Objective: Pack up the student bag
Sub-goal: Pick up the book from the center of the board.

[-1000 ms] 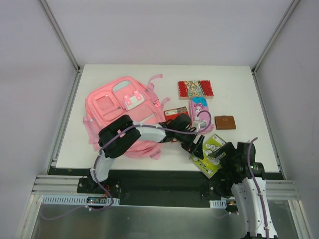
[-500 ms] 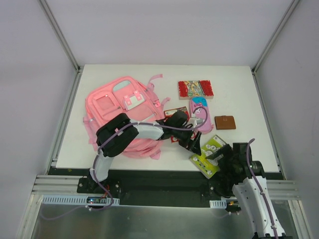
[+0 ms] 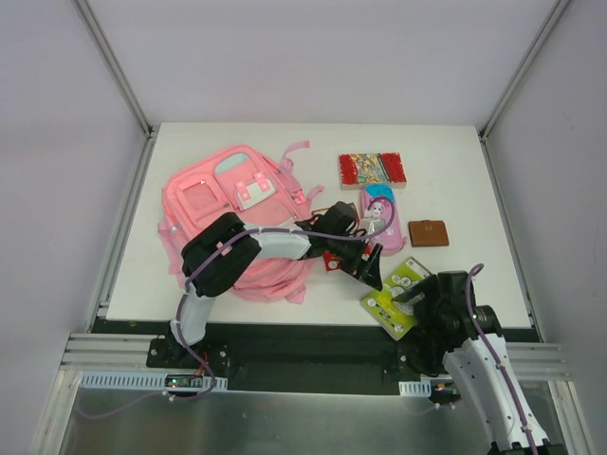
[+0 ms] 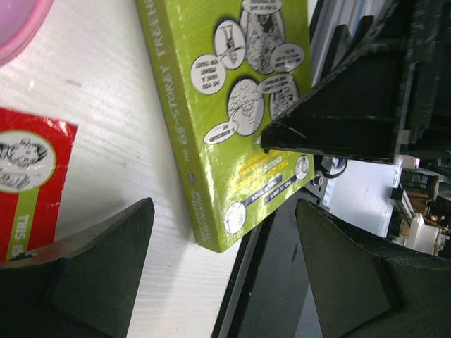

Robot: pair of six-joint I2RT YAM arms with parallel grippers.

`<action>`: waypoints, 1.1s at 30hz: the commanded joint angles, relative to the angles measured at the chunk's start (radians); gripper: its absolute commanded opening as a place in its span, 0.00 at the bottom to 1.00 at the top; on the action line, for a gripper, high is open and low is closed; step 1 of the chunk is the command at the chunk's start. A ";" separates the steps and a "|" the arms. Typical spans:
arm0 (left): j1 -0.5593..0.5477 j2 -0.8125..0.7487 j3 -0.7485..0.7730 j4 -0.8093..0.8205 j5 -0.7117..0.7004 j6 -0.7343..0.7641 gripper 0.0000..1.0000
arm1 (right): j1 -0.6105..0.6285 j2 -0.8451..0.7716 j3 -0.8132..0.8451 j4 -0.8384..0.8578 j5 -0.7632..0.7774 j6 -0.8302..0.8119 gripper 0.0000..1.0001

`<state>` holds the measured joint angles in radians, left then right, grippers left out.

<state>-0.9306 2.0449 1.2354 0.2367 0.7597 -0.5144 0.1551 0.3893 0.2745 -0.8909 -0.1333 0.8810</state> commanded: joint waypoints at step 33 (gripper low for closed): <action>-0.068 0.063 0.081 0.021 0.081 0.017 0.80 | 0.009 -0.090 -0.029 0.055 -0.086 0.058 0.91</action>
<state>-0.9871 2.1265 1.3083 0.2478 0.8272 -0.5095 0.1623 0.3500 0.2634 -0.8757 -0.0975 0.8742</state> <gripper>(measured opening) 0.806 0.931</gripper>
